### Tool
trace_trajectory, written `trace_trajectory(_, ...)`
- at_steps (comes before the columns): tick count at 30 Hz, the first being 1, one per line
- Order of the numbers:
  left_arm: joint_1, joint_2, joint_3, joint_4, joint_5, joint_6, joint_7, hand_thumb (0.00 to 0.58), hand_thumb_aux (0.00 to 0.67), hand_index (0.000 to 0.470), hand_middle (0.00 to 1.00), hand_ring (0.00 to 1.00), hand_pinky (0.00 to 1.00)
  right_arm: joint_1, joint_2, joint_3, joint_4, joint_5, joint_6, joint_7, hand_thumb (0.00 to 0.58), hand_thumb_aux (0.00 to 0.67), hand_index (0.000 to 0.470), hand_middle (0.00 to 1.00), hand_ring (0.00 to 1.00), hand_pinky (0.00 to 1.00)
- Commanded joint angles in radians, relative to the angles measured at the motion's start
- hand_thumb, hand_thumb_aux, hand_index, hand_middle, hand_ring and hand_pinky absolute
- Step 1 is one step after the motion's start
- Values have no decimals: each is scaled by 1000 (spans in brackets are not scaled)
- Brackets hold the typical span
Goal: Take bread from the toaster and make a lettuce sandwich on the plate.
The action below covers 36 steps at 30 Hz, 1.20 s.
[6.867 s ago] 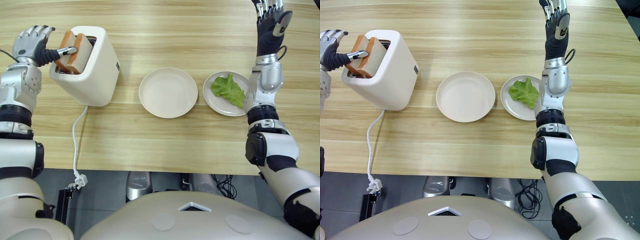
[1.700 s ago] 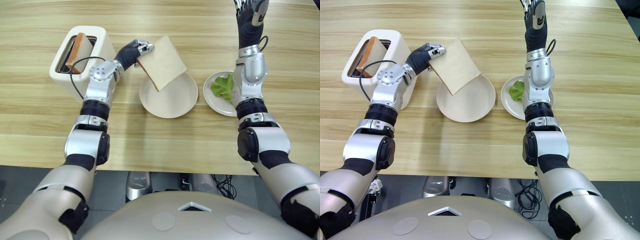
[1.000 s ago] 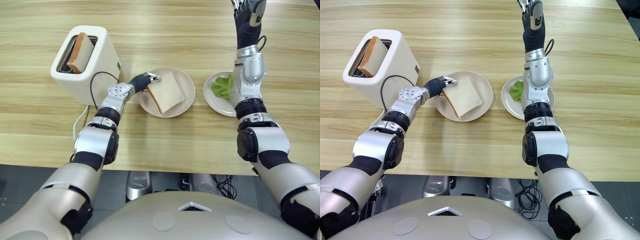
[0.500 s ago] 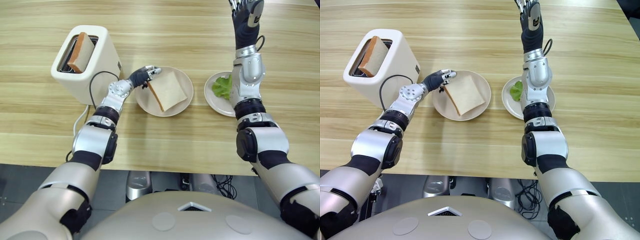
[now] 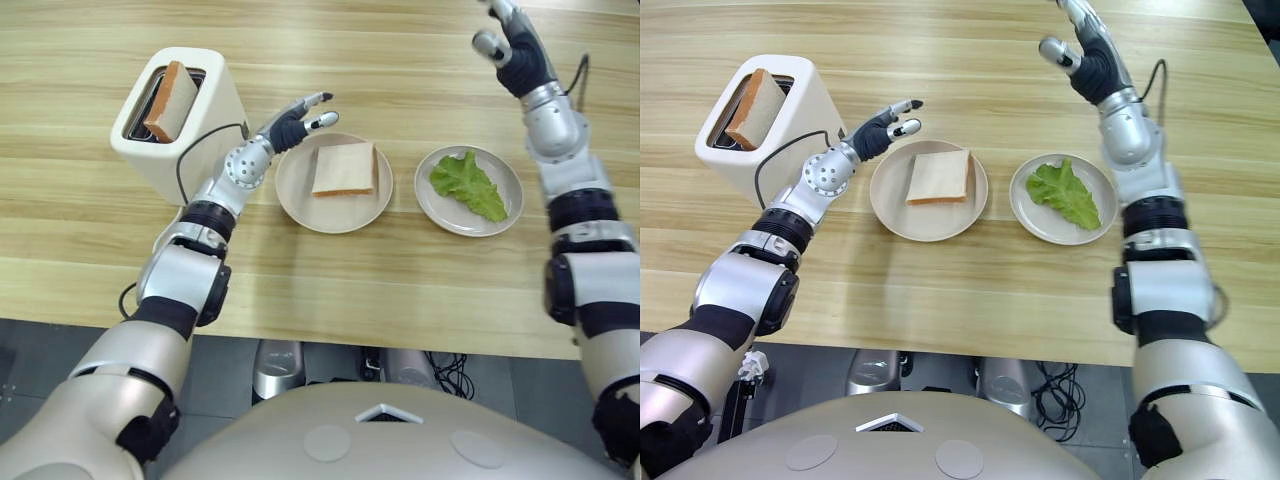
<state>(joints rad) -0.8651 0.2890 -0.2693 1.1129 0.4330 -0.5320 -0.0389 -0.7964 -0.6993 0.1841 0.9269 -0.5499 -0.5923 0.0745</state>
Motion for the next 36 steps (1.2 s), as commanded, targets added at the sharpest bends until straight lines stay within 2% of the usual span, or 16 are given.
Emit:
trace_trajectory(1, -22, 25, -13, -16, 31, 30, 46, 0, 0, 0, 0, 0, 0, 84, -84, 59, -77, -33, 29, 150, 0, 0, 0, 0, 0, 0)
trace_trajectory(4, -27, 44, -13, -22, 40, 35, 65, 0, 0, 0, 0, 0, 0, 134, -132, 53, -162, -10, 57, 227, 0, 0, 0, 0, 0, 0)
trace_trajectory(9, -15, 88, -8, -123, 54, 16, 103, 0, 0, 0, 0, 0, 0, 200, -189, 144, -221, -167, 143, 245, 0, 0, 0, 0, 0, 0)
trace_trajectory(15, 58, 155, 39, -311, 24, 31, 102, 0, 0, 0, 0, 0, 0, 121, -143, 245, -156, -310, 185, 150, 0, 0, 0, 0, 0, 0)
trace_trajectory(20, 101, 179, 58, -406, 21, 79, 78, 0, 0, 0, 0, 0, 0, 118, -147, 319, -169, -399, 199, 128, 0, 0, 0, 0, 0, 0)
trace_trajectory(28, 146, 184, 71, -508, 9, 107, 28, 0, 0, 0, 0, 0, 0, 104, -126, 413, -191, -543, 284, 107, 0, 0, 0, 0, 0, 0)
trace_trajectory(36, 164, 171, 77, -535, 3, 117, 2, 0, 0, 0, 0, 0, 0, 83, -79, 498, -128, -625, 324, 113, 0, 0, 0, 0, 0, 0)
